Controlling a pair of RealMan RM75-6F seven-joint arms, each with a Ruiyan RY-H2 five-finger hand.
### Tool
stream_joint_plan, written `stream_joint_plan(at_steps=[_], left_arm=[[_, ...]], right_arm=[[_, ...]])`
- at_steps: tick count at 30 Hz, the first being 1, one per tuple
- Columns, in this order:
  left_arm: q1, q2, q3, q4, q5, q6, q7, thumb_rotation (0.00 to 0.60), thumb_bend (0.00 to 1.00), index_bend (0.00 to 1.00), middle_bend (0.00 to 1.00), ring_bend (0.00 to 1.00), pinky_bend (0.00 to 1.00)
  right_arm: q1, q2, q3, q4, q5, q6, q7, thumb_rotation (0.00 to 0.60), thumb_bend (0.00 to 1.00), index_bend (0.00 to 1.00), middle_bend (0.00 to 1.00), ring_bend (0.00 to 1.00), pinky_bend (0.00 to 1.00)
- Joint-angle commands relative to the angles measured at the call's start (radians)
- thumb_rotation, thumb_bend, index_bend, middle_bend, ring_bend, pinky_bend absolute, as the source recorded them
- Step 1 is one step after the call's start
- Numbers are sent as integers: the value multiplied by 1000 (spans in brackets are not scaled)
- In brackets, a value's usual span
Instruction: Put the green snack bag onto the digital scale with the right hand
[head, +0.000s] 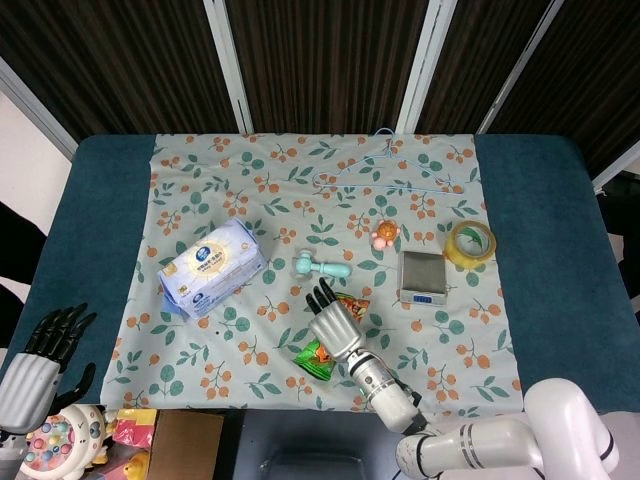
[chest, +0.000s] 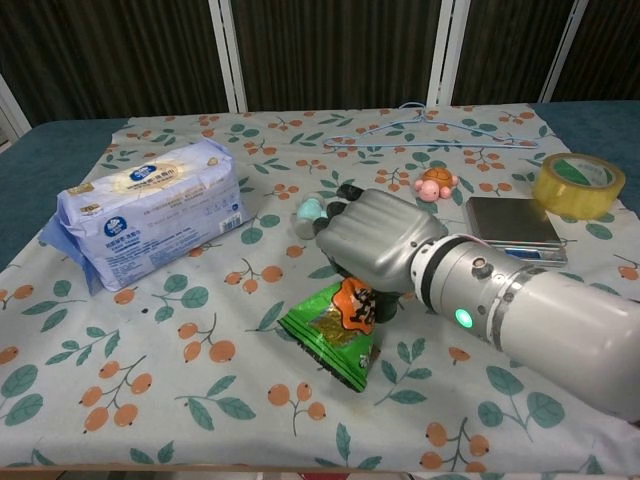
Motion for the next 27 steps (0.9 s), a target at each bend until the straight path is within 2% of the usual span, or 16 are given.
stream_joint_plan(at_steps=[1, 8, 11, 13, 16, 20, 27], left_arm=[[0, 0, 0, 0, 0, -2, 0, 600, 483, 0, 0, 5, 97], [2, 0, -1, -2, 3, 3, 0, 600, 482, 0, 0, 5, 97], [3, -1, -1, -1, 5, 4, -1, 600, 483, 0, 0, 5, 98], [1, -3, -1, 0, 6, 0, -1, 600, 483, 0, 0, 5, 97], [-3, -7, 0, 0, 4, -12, 5, 600, 484, 0, 0, 5, 97], [-7, -15, -2, 3, 1, -25, 18, 600, 483, 0, 0, 5, 97], [-18, -30, -3, 9, -13, -60, 40, 600, 482, 0, 0, 5, 97]], right_arm=[[-11, 40, -2, -30, -19, 31, 26, 600, 334, 991, 264, 169, 164], [-47, 196, 13, -83, -17, 89, 75, 600, 333, 991, 264, 169, 164], [-68, 266, 27, -64, 16, 89, 123, 600, 333, 991, 269, 168, 164], [-81, 294, 55, -13, 62, 60, 201, 600, 333, 989, 273, 168, 164], [-86, 311, 96, 78, 134, -8, 305, 600, 333, 969, 273, 169, 164], [-83, 300, 123, 194, 160, -89, 428, 600, 333, 950, 273, 169, 164], [-63, 241, 130, 356, 90, -176, 602, 600, 333, 852, 273, 169, 164]])
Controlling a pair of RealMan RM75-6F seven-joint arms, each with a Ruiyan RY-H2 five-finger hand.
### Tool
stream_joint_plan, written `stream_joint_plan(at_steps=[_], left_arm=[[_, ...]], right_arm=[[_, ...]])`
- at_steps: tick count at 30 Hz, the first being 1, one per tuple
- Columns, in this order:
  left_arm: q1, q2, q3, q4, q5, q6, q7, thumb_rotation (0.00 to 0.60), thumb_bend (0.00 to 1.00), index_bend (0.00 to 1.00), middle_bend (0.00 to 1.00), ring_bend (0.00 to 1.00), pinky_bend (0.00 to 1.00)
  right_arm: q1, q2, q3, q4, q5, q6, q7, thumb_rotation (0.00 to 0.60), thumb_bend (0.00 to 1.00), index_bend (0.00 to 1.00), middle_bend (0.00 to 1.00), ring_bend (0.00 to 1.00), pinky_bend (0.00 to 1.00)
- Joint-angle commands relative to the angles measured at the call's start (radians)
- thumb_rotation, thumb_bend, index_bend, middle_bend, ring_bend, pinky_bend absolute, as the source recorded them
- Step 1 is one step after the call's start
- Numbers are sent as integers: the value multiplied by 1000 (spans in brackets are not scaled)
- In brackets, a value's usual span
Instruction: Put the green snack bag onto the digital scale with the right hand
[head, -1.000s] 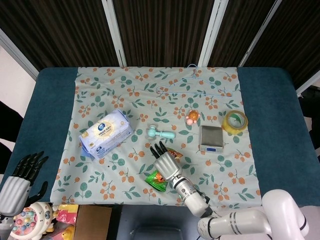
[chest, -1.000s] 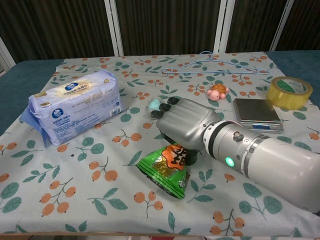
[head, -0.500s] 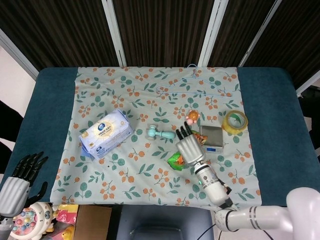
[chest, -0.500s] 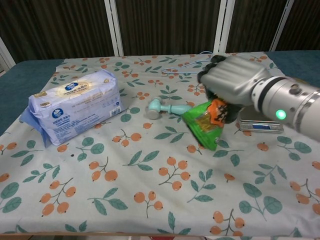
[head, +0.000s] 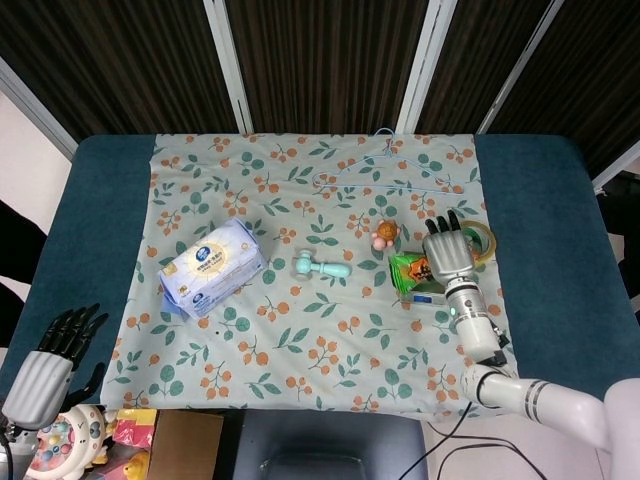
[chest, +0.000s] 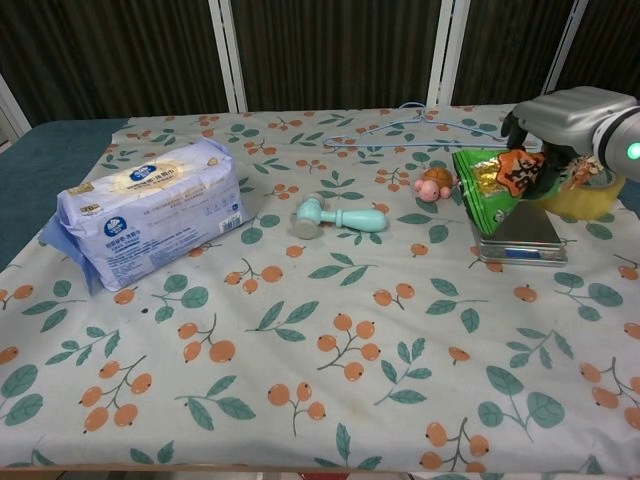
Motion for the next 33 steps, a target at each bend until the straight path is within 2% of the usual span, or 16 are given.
stream_joint_plan(at_steps=[1, 4, 9, 14, 18, 25, 33], left_arm=[[-4, -6, -1, 2, -7, -11, 9, 600, 482, 0, 0, 5, 97], [-6, -8, -5, 2, -16, -18, 13, 600, 483, 0, 0, 5, 97], [-7, -8, -7, 1, -20, -19, 13, 600, 482, 0, 0, 5, 97], [-8, -7, -8, 3, -23, -19, 7, 600, 481, 0, 0, 5, 97], [-8, -6, -9, 2, -23, -17, 3, 600, 481, 0, 0, 5, 97], [-8, -6, -8, 3, -19, -13, 1, 600, 483, 0, 0, 5, 97], [-11, -10, -6, 3, -17, -18, 10, 600, 483, 0, 0, 5, 97]], right_arm=[[12, -44, 8, 88, -45, -50, 88, 600, 333, 847, 273, 169, 164], [19, -65, -6, 128, -69, -71, 112, 600, 333, 803, 273, 168, 164], [26, -66, -17, 133, -89, -122, 161, 600, 334, 575, 242, 135, 164], [31, -57, -31, 144, -60, -144, 136, 600, 332, 458, 193, 93, 164], [35, -38, -50, 134, -36, -159, 105, 600, 332, 455, 168, 69, 153], [15, 1, -78, 113, -76, -142, 130, 600, 332, 561, 160, 68, 152], [-18, 21, -112, 137, -116, -135, 165, 600, 332, 521, 158, 66, 152]])
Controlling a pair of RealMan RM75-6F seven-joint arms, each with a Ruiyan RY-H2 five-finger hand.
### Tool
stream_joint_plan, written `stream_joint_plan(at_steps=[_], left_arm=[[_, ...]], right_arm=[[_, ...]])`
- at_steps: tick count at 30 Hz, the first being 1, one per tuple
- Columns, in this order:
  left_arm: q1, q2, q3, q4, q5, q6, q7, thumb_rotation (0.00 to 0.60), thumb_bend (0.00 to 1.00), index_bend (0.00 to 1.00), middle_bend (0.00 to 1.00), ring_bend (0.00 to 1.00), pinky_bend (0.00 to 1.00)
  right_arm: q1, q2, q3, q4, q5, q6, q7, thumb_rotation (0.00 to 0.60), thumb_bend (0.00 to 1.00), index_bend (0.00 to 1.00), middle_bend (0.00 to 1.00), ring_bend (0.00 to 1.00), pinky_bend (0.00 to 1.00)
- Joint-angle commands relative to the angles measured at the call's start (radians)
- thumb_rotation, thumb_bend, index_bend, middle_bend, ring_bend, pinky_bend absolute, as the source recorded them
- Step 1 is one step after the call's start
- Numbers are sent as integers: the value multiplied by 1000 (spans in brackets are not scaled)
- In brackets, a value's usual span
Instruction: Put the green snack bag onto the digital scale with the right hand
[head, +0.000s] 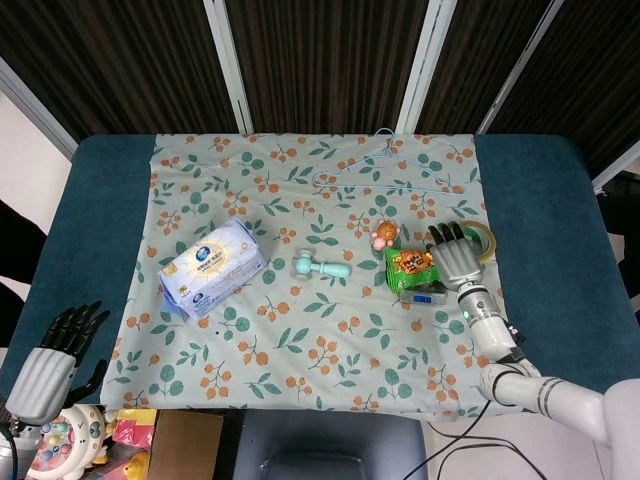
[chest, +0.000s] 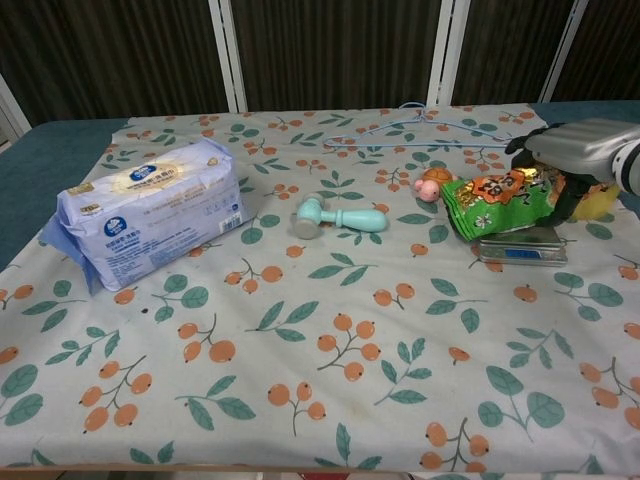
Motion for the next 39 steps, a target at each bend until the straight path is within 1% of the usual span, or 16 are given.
stream_joint_plan(at_steps=[1, 4, 6, 8, 9, 13, 16, 20, 23, 24, 27, 28, 30, 33, 37, 39], left_arm=[[-1, -2, -1, 2, -1, -2, 3, 600, 483, 0, 0, 5, 97], [-3, -6, 0, 3, -2, -7, 6, 600, 483, 0, 0, 5, 97], [-4, -6, -1, 2, -3, -9, 8, 600, 483, 0, 0, 5, 97], [-5, -7, -1, 2, -4, -10, 9, 600, 482, 0, 0, 5, 97], [-5, -8, -1, 3, -4, -11, 10, 600, 482, 0, 0, 5, 97], [-4, -1, -1, -3, -3, -5, 5, 600, 483, 0, 0, 5, 97], [-1, -2, 1, -1, -1, 0, 2, 600, 484, 0, 0, 5, 97], [0, -3, 1, 1, 2, 5, 4, 600, 482, 0, 0, 5, 97], [-1, -8, 0, 3, 2, 3, 11, 600, 483, 0, 0, 5, 97], [-1, -10, 0, 4, 1, 1, 15, 600, 483, 0, 0, 5, 97], [-1, -14, 1, 4, 1, -1, 25, 600, 483, 0, 0, 5, 96], [-1, -15, 1, 4, 1, -2, 29, 600, 483, 0, 0, 5, 96], [-3, -20, 1, 5, 3, -4, 33, 600, 482, 0, 0, 5, 96], [-4, -23, 3, 6, 10, -3, 34, 600, 481, 0, 0, 5, 96], [-5, -23, 3, 7, 11, -4, 34, 600, 478, 0, 0, 5, 96], [-6, -25, 1, 6, 10, -2, 37, 600, 477, 0, 0, 5, 96]], right_arm=[[-7, 2, -11, 12, 4, -9, -1, 600, 332, 489, 149, 60, 152], [-11, 5, -12, 12, 0, -17, 14, 600, 329, 296, 118, 40, 147], [-15, 10, -13, 6, -2, -17, 21, 600, 311, 141, 87, 20, 132], [-17, 21, -13, -10, 12, -19, 12, 600, 280, 33, 43, 3, 107], [-19, 29, -13, -23, 14, -14, 10, 600, 264, 4, 24, 0, 92], [-43, 76, -14, -91, -9, 33, 23, 600, 226, 0, 4, 0, 74], [-81, 142, -17, -181, -57, 94, 67, 600, 209, 0, 0, 0, 54], [-200, 248, -41, -353, -228, 300, 197, 600, 206, 0, 0, 0, 9], [-348, 306, -117, -455, -435, 559, 293, 600, 206, 0, 0, 0, 0], [-411, 319, -156, -477, -504, 654, 318, 600, 206, 0, 0, 0, 0], [-554, 324, -242, -480, -610, 828, 357, 600, 205, 0, 0, 0, 0], [-587, 316, -258, -466, -627, 861, 364, 600, 206, 0, 0, 0, 0], [-629, 322, -282, -470, -650, 890, 337, 600, 204, 0, 0, 0, 0], [-650, 317, -253, -470, -672, 934, 374, 600, 203, 0, 0, 0, 0], [-657, 318, -242, -464, -671, 927, 382, 600, 203, 0, 0, 0, 0], [-658, 323, -240, -456, -672, 899, 391, 600, 203, 0, 0, 0, 0]])
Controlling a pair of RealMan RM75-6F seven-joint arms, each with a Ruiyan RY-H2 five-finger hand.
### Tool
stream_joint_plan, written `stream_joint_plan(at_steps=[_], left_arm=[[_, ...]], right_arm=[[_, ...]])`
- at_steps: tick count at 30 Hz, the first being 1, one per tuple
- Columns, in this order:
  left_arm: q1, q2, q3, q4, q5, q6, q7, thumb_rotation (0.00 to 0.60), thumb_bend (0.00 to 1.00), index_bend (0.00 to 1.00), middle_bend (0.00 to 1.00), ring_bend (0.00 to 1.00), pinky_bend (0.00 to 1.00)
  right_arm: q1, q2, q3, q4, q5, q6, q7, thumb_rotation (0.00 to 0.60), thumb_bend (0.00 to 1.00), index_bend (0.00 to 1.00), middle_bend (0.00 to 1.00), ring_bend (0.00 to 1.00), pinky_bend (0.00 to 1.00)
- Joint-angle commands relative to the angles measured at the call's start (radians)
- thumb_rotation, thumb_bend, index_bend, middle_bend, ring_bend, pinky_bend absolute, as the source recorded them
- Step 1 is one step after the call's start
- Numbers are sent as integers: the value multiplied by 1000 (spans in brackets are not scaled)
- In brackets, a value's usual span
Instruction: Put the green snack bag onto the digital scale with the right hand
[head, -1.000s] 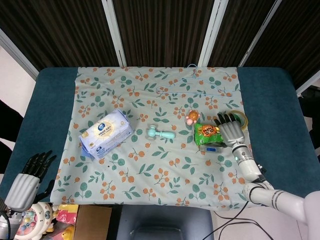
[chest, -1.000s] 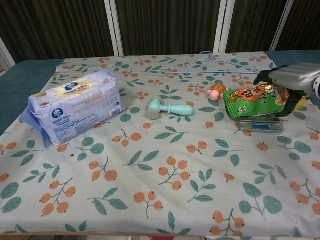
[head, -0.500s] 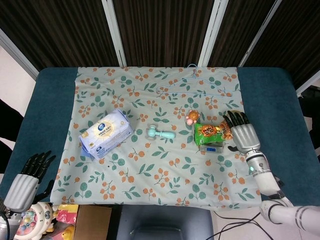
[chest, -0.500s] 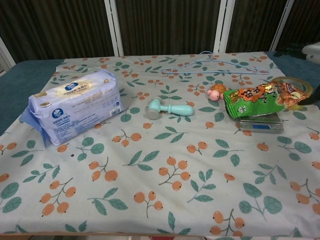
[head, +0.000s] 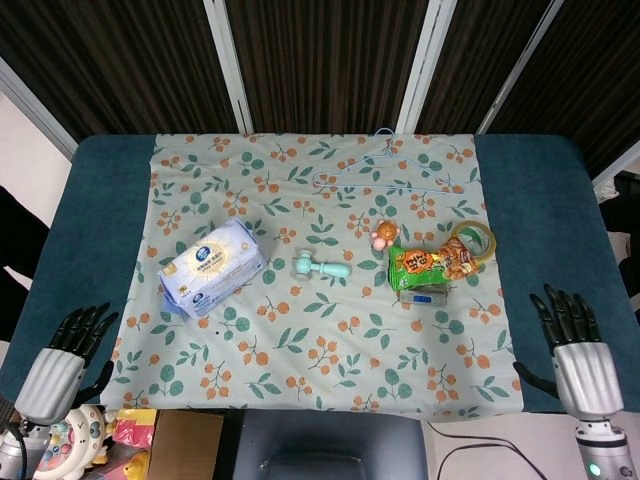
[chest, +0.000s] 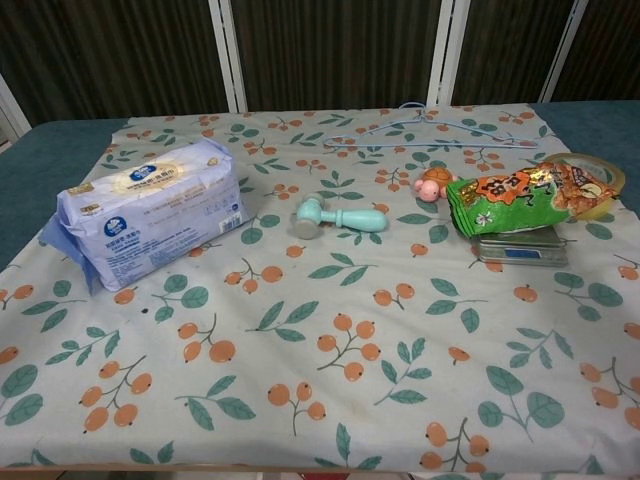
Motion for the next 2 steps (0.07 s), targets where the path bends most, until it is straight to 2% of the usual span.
stream_joint_plan(at_steps=[1, 2], left_arm=[[0, -2, -2, -2, 3, 5, 4, 600, 477, 0, 0, 5, 96], [0, -2, -1, -3, 5, 7, 4, 600, 478, 0, 0, 5, 96]], right_arm=[[-10, 12, 2, 6, 0, -39, 19, 600, 203, 0, 0, 0, 0], [-10, 13, 3, 7, 0, -49, 19, 600, 203, 0, 0, 0, 0]])
